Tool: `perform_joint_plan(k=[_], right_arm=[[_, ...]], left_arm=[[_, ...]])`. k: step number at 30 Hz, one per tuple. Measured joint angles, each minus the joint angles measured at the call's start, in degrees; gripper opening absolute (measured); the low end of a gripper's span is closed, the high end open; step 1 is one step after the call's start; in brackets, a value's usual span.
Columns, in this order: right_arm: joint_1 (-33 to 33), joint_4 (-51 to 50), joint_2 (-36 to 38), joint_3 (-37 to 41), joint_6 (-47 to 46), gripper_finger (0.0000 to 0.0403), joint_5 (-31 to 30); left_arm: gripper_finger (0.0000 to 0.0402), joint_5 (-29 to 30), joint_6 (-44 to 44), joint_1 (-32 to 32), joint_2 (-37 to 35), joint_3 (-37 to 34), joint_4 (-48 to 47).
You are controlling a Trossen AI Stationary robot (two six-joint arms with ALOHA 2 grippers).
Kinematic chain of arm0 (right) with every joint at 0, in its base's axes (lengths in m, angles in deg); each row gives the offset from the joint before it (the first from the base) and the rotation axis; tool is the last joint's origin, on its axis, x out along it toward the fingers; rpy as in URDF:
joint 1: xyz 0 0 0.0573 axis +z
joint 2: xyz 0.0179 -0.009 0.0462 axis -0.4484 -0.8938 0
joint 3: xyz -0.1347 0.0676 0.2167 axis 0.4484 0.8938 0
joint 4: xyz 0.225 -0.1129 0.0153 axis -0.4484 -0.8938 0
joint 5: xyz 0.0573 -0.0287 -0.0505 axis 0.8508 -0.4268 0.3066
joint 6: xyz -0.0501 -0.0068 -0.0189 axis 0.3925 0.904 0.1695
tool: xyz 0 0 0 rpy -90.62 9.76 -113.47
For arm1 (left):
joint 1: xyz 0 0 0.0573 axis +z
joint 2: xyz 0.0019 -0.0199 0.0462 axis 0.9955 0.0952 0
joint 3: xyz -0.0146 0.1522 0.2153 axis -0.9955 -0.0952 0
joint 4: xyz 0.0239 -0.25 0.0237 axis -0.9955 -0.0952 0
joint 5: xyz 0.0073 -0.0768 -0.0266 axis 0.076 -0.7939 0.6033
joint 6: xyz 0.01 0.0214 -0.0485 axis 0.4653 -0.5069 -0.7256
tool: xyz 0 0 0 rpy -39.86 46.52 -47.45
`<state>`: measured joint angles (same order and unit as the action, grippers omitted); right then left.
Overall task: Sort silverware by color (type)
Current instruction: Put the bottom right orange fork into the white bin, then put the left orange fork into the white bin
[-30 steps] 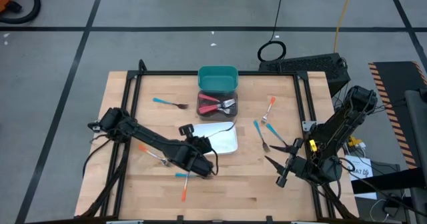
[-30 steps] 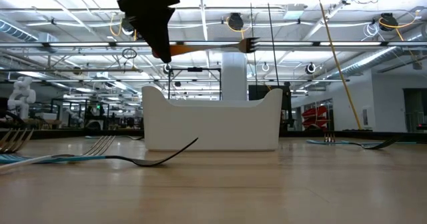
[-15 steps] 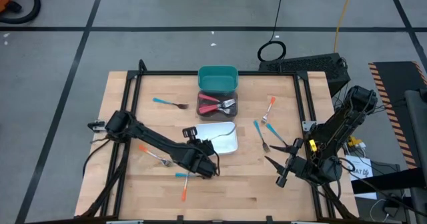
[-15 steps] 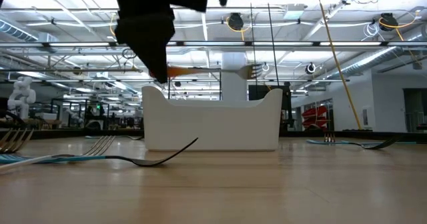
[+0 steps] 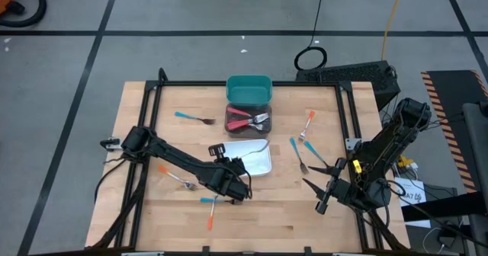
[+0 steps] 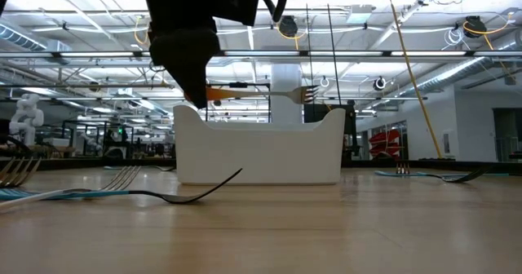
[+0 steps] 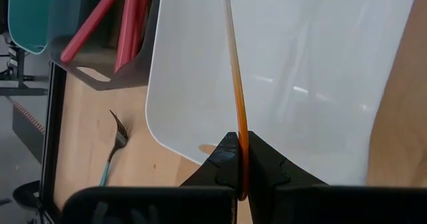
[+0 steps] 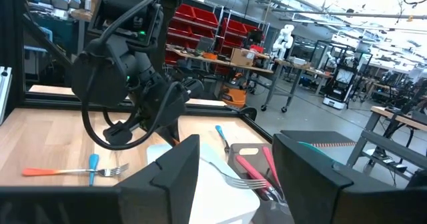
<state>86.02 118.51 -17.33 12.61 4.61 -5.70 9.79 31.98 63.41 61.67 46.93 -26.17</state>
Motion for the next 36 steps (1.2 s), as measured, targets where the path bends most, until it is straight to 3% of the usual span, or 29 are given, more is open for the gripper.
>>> perform_joint_plan(k=[23,32,36], right_arm=[[0.0,0.02,-0.01,0.0,-0.09,0.0185,0.0],[0.0,0.02,-0.02,0.0,0.02,0.0185,0.0],[0.0,0.02,-0.01,0.0,0.04,0.0185,0.0]], left_arm=[[0.0009,-1.52,-3.39,0.17,0.0,0.01,-0.07],[0.0084,-1.29,-4.19,0.59,0.0,0.0,-0.04],[0.0097,-1.04,-4.48,0.58,0.0,0.0,0.23]])
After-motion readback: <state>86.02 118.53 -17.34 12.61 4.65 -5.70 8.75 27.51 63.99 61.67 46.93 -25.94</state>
